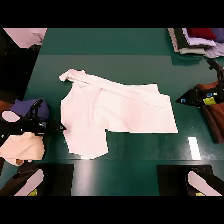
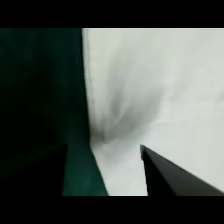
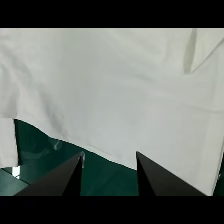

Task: Fold the shirts.

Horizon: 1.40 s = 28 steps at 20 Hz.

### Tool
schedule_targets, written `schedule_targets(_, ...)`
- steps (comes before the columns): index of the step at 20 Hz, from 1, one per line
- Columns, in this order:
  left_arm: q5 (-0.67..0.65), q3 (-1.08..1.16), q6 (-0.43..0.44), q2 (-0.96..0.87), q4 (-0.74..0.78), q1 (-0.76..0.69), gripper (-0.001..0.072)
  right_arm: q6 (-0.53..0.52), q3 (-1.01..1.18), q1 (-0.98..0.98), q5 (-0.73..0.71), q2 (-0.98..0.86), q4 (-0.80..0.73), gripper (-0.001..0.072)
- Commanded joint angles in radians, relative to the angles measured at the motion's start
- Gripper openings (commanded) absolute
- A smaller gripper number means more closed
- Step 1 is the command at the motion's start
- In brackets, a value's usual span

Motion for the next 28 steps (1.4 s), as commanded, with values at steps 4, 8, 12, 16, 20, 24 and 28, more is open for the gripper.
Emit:
schedule_targets(4, 0.097, -0.066, 0.061, -0.023, -0.144, 0.000, 0.0550, -0.002, -0.001, 0.001, -0.001, 0.002, 0.003, 0.0384)
schedule_targets(8, 0.054, -0.056, 0.062, -0.024, -0.163, 0.000, 0.0077, -0.002, -0.001, -0.015, 0.005, 0.002, 0.001, 0.0384)
schedule_targets(12, -0.047, 0.072, 0.087, -0.019, -0.163, 0.000, 0.0028, -0.003, -0.002, -0.134, 0.111, 0.002, -0.057, 0.0384)
schedule_targets(16, -0.080, 0.196, 0.106, -0.019, -0.165, 0.000, 0.0029, -0.003, -0.070, -0.282, 0.101, -0.008, -0.215, 0.0385)
schedule_targets(20, -0.079, 0.202, 0.106, -0.019, -0.173, 0.000, 0.0029, -0.015, -0.271, -0.370, 0.028, -0.114, -0.197, 0.0386)
schedule_targets(24, -0.072, 0.202, 0.105, -0.019, -0.173, 0.000, 0.0029, -0.098, -0.378, -0.373, -0.056, -0.237, -0.047, 0.0385)
schedule_targets(28, -0.072, 0.202, 0.106, -0.019, -0.173, 0.000, 0.0029, -0.116, -0.373, -0.317, -0.104, -0.282, 0.000, 0.0384)
